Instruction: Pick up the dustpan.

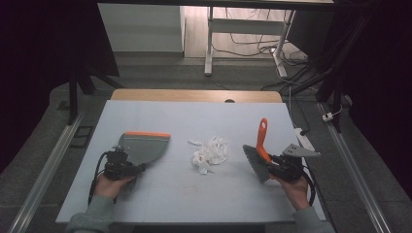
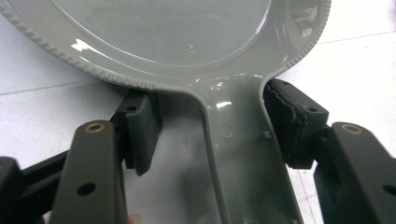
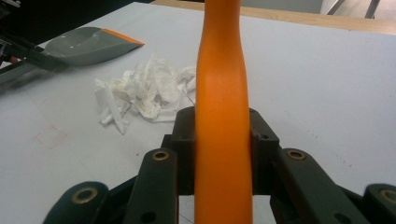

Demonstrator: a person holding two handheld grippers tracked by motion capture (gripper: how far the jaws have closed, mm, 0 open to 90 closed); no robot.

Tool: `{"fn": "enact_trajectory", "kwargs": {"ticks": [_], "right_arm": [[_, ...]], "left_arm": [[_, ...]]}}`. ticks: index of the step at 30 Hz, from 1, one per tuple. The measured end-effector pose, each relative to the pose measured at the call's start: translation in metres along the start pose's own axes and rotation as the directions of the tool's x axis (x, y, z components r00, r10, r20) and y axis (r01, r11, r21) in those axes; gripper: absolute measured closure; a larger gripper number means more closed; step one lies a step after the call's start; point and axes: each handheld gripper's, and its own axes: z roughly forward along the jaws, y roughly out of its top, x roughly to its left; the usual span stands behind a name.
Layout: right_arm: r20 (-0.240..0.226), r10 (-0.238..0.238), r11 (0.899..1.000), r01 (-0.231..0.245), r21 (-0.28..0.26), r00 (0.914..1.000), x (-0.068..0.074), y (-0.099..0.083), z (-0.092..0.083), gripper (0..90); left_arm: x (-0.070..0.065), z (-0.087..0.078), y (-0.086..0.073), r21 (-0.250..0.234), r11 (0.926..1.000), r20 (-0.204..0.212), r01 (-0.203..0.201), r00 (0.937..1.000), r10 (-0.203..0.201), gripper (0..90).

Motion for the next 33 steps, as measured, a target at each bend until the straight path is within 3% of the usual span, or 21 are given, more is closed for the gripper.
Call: {"fn": "enact_trajectory", "kwargs": {"ticks": [5,7,17,20,33], "right_arm": [[0.000,0.002,1.000,-0.002,0.002,1.0000,0.000,0.000,0.000,70.0],[0.000,0.002,1.000,-0.002,0.002,1.0000,0.000,0.000,0.000,70.0],[0.001,0.002,1.000,-0.002,0.001,1.0000,-0.001,0.000,0.000,70.0],[-0.001,0.003,1.000,-0.003,0.000,1.0000,-0.001,0.000,0.000,70.0],[0.003,0.001,1.000,-0.001,-0.005,1.0000,-0.001,0.000,-0.001,70.0]], "left_arm": [[0.001,-0.001,0.000,-0.010,0.9999,0.012,0.012,0.9999,-0.012,58.2],[0.002,-0.002,0.000,-0.015,0.9997,0.015,0.018,0.9997,-0.018,60.4],[0.005,-0.004,0.000,-0.026,0.9996,0.022,0.009,0.9997,-0.009,61.0],[0.004,-0.007,-0.001,-0.063,0.9980,0.009,0.007,0.9999,-0.007,61.1],[0.013,-0.021,-0.002,-0.152,0.9884,0.063,-0.011,0.9978,0.021,61.1]]}}
